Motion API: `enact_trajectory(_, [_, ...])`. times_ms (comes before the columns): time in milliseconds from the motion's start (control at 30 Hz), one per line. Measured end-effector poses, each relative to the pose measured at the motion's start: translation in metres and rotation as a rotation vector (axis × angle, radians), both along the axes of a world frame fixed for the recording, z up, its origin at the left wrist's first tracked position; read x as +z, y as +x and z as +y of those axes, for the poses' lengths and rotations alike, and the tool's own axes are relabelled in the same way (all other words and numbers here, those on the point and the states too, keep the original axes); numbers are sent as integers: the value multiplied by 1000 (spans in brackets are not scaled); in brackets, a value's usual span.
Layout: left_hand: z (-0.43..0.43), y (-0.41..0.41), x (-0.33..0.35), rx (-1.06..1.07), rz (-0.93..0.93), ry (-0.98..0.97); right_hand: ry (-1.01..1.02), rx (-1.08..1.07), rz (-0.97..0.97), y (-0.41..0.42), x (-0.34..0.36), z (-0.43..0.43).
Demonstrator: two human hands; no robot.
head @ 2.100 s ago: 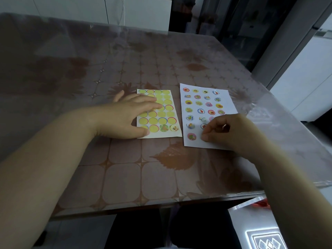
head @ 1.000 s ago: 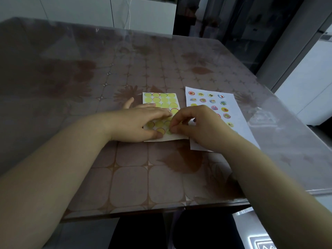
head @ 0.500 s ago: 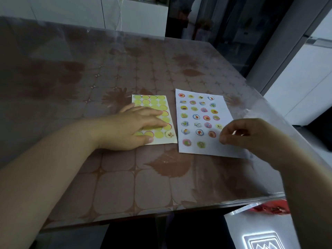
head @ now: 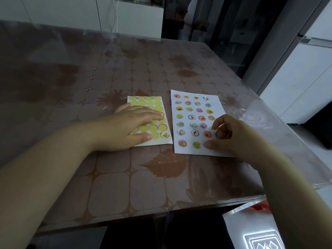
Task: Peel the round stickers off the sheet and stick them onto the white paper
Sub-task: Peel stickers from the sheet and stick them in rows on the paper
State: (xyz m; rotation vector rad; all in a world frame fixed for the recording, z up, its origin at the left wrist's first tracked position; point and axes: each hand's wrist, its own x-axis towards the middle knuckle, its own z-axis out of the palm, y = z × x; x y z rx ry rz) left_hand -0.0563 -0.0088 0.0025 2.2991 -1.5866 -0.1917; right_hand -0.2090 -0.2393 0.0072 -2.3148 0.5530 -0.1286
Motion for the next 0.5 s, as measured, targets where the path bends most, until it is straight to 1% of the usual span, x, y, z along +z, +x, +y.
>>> enact_trajectory(200, [3, 1, -1, -2, 11, 5, -105, 23, -50, 1, -5, 0])
enact_trajectory(367, [4, 1, 2, -10, 26, 21, -63, 2, -112, -4, -8, 2])
enact_trajectory(433, [4, 0, 3, -5, 32, 18, -136, -6, -150, -4, -4, 6])
enact_trajectory(500, [3, -1, 4, -1, 33, 15, -175, 29, -226, 1, 5, 17])
